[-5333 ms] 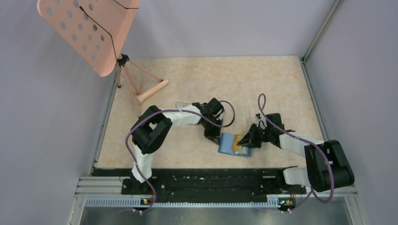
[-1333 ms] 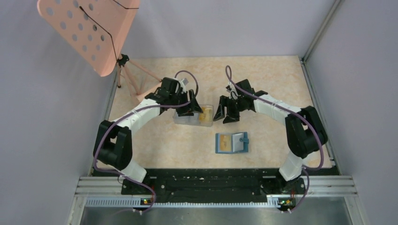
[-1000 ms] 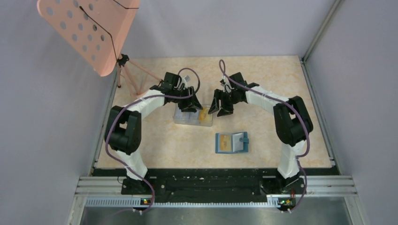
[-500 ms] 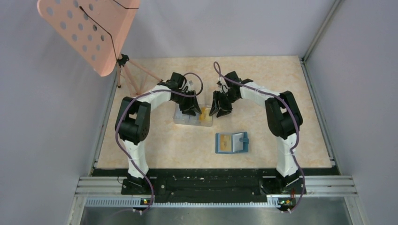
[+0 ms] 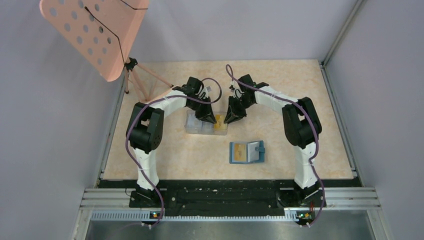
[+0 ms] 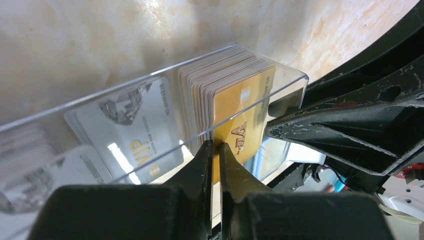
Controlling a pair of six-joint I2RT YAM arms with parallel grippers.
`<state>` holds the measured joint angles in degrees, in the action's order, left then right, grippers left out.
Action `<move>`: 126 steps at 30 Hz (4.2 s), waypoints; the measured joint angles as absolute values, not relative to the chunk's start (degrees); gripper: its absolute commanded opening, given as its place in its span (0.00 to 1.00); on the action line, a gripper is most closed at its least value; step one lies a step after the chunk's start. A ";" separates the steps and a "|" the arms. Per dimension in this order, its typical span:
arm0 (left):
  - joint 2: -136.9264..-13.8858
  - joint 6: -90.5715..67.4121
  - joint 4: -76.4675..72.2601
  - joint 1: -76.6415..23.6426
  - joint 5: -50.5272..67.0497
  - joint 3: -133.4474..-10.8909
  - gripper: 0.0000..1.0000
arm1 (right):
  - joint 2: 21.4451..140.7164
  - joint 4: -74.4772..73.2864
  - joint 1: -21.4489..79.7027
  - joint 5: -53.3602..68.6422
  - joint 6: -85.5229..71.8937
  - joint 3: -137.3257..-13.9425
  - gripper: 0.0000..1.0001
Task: Put the credit cards into the card holder
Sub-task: Pick up the credit card from the storage box.
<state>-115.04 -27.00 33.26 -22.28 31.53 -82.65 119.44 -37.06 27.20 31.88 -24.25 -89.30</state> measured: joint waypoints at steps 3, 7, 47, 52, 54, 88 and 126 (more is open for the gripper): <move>-115.04 -27.09 33.50 -22.31 32.62 -82.65 0.03 | 119.44 -37.60 27.20 31.77 -24.25 -89.41 0.04; -115.02 -27.27 33.80 -22.50 32.80 -82.67 0.03 | 119.44 -37.65 27.20 31.77 -24.23 -89.41 0.03; -114.37 -27.62 39.66 -27.57 25.17 -88.64 0.00 | 119.24 -38.65 26.76 31.83 -24.18 -89.41 0.24; -111.57 -28.77 37.34 -27.99 24.53 -86.54 0.00 | 118.83 -38.92 26.85 30.92 -23.79 -89.36 0.50; -109.67 -28.84 36.42 -28.27 23.97 -85.54 0.00 | 118.08 -38.87 26.81 30.37 -23.66 -89.27 0.55; -72.75 -52.53 -3.40 -30.26 42.74 -45.45 0.00 | 81.41 3.11 18.90 62.02 -46.96 -47.75 0.52; -74.54 -56.27 -6.74 -34.61 37.71 -44.12 0.00 | 73.08 -5.04 20.71 55.07 -42.13 -42.04 0.47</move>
